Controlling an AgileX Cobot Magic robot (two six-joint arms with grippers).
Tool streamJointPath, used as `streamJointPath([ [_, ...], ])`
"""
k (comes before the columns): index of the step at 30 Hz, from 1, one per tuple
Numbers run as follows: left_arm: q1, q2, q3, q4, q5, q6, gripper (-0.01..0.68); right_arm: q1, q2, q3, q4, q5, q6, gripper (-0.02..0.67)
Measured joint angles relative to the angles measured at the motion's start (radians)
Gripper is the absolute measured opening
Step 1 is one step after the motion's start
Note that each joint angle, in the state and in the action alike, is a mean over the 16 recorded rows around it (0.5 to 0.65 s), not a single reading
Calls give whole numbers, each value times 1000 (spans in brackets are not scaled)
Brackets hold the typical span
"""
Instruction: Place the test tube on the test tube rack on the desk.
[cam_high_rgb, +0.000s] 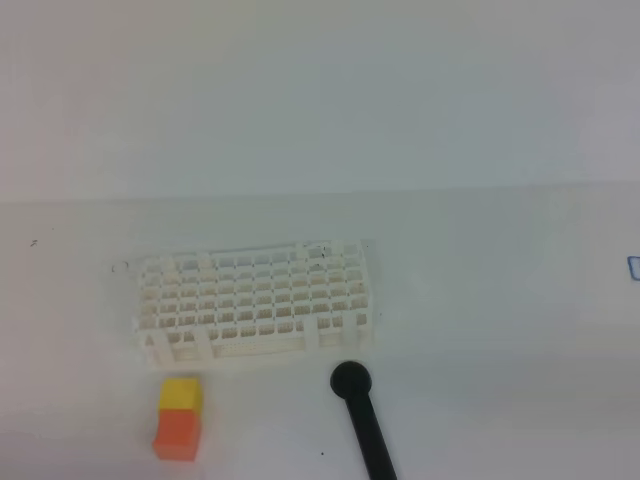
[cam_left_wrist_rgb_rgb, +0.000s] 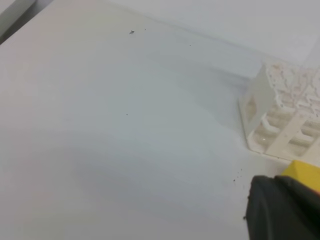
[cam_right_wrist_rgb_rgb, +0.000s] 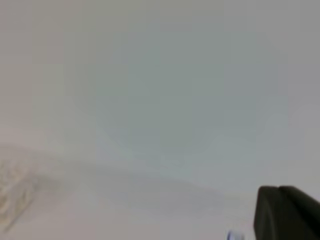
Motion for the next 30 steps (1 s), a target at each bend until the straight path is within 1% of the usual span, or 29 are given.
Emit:
streamJointPath([
  [7, 0, 0, 0, 0, 0, 0, -1, -24, -20, 109, -206, 116, 302, -1],
  [11, 0, 0, 0, 0, 0, 0, -1, -30, -39, 160, -288, 167, 416, -1],
  [20, 0, 0, 0, 0, 0, 0, -1, -30, -73, 218, -343, 194, 511, -1],
  [30, 0, 0, 0, 0, 0, 0, -1, -30, -76, 218, -357, 215, 527, -1],
])
